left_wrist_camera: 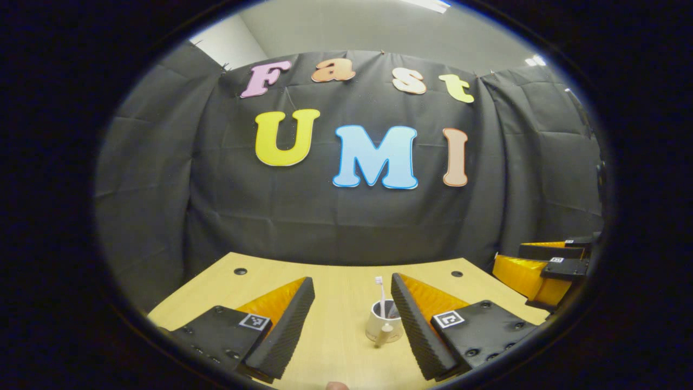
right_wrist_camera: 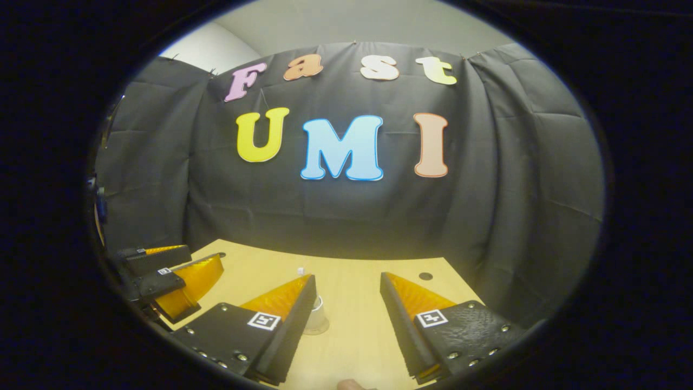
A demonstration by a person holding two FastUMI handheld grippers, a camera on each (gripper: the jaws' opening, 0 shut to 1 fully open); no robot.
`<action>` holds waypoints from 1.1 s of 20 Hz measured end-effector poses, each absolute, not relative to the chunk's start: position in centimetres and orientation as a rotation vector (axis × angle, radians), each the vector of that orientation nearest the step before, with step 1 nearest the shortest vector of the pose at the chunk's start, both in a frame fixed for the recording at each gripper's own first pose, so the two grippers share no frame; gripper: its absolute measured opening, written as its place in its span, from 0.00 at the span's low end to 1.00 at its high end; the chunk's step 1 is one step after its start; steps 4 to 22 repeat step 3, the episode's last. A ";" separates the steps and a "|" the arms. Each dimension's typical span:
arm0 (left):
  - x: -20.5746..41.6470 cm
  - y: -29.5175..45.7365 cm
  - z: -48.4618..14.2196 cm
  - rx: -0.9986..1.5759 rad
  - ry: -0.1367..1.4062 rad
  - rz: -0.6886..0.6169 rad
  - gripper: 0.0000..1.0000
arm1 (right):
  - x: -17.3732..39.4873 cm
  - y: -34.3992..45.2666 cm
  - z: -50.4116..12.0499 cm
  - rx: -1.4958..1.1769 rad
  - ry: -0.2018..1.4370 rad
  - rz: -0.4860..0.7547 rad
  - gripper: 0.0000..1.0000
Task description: Put the toothbrush and toothpaste on the desktop into the cup, then pick up the cup and place it on the coaster on the desktop.
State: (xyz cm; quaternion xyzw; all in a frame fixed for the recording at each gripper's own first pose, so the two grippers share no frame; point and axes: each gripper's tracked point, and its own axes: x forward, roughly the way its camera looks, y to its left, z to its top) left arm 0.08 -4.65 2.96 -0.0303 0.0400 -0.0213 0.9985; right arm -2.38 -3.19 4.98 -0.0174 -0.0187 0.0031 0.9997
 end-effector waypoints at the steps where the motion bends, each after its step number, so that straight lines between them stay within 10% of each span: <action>1: 0.2 -4.5 2.9 -0.056 0.078 -0.043 0.87 | -2.4 -3.0 5.0 -0.035 -0.039 0.007 0.76; 22: 0.5 -4.0 2.8 -0.047 0.079 -0.036 0.87 | -2.2 -2.7 5.1 -0.034 -0.043 0.013 0.76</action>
